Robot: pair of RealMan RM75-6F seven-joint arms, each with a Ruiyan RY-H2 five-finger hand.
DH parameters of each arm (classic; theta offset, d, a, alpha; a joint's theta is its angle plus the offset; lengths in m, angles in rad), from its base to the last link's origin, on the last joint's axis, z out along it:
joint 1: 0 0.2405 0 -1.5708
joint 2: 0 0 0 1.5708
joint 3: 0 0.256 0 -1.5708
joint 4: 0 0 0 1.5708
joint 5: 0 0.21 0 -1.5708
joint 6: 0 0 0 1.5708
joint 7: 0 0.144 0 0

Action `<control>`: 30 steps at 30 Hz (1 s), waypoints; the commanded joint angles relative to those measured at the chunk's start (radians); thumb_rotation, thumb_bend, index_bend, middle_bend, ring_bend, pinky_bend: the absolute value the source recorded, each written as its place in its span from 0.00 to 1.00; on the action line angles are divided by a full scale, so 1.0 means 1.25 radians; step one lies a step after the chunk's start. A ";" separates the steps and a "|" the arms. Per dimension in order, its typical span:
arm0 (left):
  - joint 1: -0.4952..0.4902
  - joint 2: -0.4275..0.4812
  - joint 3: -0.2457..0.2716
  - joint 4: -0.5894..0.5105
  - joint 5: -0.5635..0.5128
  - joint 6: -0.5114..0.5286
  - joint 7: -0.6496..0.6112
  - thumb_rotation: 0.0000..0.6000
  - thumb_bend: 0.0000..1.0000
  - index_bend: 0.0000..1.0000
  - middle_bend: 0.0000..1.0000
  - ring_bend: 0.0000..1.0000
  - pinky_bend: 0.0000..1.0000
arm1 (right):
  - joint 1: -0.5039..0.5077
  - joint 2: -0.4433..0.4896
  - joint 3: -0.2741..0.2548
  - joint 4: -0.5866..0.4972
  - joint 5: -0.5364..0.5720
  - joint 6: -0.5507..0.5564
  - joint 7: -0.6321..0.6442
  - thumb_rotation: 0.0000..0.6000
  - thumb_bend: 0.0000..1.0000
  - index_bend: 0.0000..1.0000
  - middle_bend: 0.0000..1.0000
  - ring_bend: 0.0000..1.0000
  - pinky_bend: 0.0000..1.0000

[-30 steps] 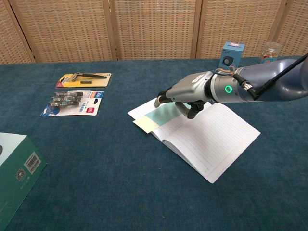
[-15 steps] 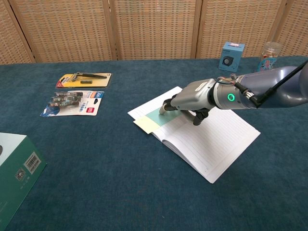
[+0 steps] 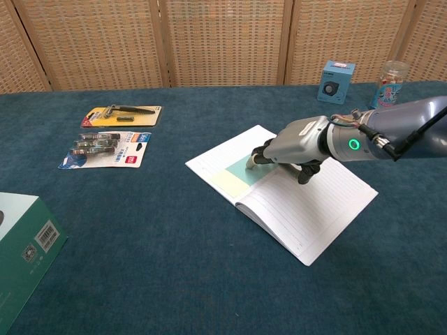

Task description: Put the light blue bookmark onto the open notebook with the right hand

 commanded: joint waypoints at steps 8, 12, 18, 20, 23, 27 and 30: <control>-0.001 -0.001 0.002 -0.002 0.003 0.000 0.004 1.00 0.00 0.00 0.00 0.00 0.00 | -0.012 0.009 -0.016 0.000 -0.016 0.004 0.009 1.00 1.00 0.06 0.02 0.00 0.09; -0.001 -0.002 0.003 -0.003 0.003 0.000 0.006 1.00 0.00 0.00 0.00 0.00 0.00 | -0.014 0.008 -0.018 -0.003 -0.021 0.006 0.009 1.00 1.00 0.06 0.02 0.00 0.09; -0.002 -0.001 0.004 -0.003 0.004 -0.001 0.005 1.00 0.00 0.00 0.00 0.00 0.00 | -0.015 0.008 -0.022 -0.007 -0.025 0.009 0.006 1.00 1.00 0.06 0.03 0.00 0.09; -0.002 -0.001 0.004 -0.003 0.003 -0.002 0.004 1.00 0.00 0.00 0.00 0.00 0.00 | -0.016 0.010 -0.025 -0.009 -0.028 0.010 0.004 1.00 1.00 0.06 0.03 0.00 0.09; -0.003 -0.001 0.004 -0.004 0.003 -0.004 0.005 1.00 0.00 0.00 0.00 0.00 0.00 | -0.018 0.011 -0.027 -0.013 -0.031 0.013 0.001 1.00 1.00 0.06 0.03 0.00 0.09; -0.003 -0.001 0.005 -0.003 0.003 -0.004 0.005 1.00 0.00 0.00 0.00 0.00 0.00 | -0.018 0.011 -0.030 -0.016 -0.032 0.018 -0.005 1.00 1.00 0.06 0.03 0.00 0.09; -0.004 -0.002 0.005 -0.004 0.002 -0.005 0.006 1.00 0.00 0.00 0.00 0.00 0.00 | -0.017 0.011 -0.032 -0.021 -0.030 0.025 -0.014 1.00 1.00 0.06 0.03 0.00 0.09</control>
